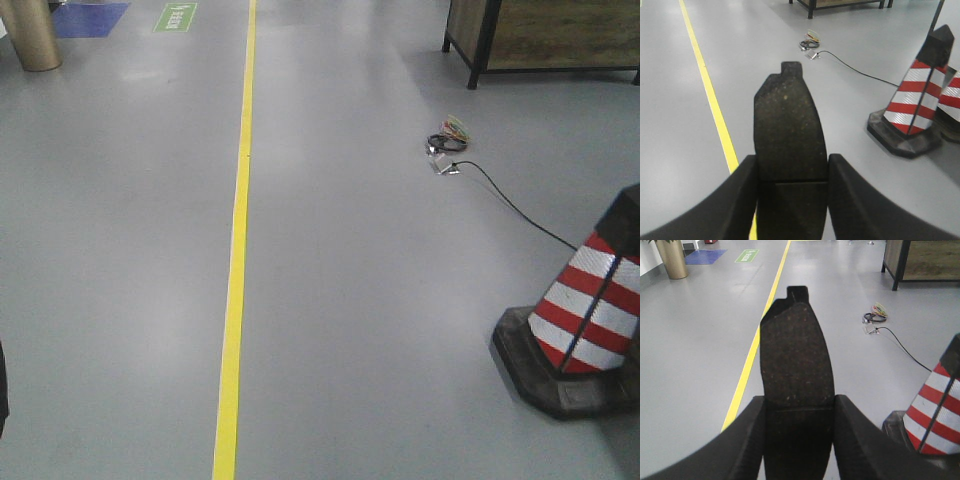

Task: Move and align brake pads A on conveyor
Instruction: 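Drive along the yellow floor line past the striped cones, then turn and approach the conveyor belt holding both pads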

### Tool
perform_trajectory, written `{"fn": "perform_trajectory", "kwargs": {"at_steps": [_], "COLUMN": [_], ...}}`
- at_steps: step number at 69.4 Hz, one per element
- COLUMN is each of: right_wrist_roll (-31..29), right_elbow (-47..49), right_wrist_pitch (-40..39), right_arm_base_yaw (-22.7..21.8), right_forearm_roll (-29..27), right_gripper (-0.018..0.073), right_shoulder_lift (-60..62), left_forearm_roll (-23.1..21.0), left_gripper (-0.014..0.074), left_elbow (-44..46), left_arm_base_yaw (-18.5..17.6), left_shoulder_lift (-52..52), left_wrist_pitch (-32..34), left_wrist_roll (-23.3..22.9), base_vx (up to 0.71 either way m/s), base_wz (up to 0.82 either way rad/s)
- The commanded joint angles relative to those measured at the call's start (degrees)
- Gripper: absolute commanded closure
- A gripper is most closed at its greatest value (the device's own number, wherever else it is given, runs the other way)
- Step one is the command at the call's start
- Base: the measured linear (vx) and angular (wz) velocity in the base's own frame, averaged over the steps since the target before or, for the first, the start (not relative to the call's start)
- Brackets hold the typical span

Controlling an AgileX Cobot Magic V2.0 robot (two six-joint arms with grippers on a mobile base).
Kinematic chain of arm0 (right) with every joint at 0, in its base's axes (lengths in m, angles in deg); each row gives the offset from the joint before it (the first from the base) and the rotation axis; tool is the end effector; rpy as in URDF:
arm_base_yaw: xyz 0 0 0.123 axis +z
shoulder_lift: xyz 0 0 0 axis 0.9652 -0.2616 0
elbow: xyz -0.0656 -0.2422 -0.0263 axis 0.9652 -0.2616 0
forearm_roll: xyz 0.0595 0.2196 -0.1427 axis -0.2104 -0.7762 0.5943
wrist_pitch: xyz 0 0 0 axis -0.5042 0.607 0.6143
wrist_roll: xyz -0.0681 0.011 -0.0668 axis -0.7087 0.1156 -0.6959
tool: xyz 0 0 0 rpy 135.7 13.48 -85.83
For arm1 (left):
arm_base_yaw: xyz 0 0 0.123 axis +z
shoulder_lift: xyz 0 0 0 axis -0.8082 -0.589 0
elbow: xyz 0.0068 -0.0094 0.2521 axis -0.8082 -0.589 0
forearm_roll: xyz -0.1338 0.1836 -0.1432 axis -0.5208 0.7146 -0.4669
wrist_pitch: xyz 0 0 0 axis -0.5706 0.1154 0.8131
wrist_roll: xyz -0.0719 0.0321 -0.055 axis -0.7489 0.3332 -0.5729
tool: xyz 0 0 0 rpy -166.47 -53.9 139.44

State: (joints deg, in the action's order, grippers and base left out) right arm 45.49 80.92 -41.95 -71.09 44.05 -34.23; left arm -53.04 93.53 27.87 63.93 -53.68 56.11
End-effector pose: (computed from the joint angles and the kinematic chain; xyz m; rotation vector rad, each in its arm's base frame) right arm 0.1288 0.0128 0.2820 -0.0851 1.8656 0.0937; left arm 0.1234 -0.0487 0.2546 0.2902 1.9265 -0.2490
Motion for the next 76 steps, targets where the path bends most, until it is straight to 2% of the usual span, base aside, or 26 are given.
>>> {"fn": "perform_trajectory", "kwargs": {"at_steps": [1,42,58,76], "right_wrist_roll": [-0.2,-0.2,-0.2,-0.2], "right_elbow": [1.8,1.8,1.8,1.8], "right_wrist_pitch": [-5.51,-5.52,-5.52,-5.52], "right_arm_base_yaw": [-0.26,-0.26,-0.26,-0.26], "right_forearm_roll": [0.05,0.05,0.05,0.05], "right_gripper": [0.0564,0.0564,0.0564,0.0564], "right_shoulder_lift": [-0.32,-0.57,-0.63,-0.63], "left_forearm_roll": [0.62,0.62,0.62,0.62], "left_gripper": [0.0603,0.0603,0.0603,0.0603], "left_elbow": [1.73,1.73,1.73,1.73], "left_arm_base_yaw": [-0.26,-0.26,-0.26,-0.26], "left_shoulder_lift": [-0.44,-0.44,-0.44,-0.44], "left_wrist_pitch": [5.25,5.31,5.25,5.25], "left_wrist_roll": [-0.43,-0.43,-0.43,-0.43], "base_vx": [0.62,0.52,0.36,0.27], "base_wz": [-0.03,-0.07,-0.55,-0.87]}}
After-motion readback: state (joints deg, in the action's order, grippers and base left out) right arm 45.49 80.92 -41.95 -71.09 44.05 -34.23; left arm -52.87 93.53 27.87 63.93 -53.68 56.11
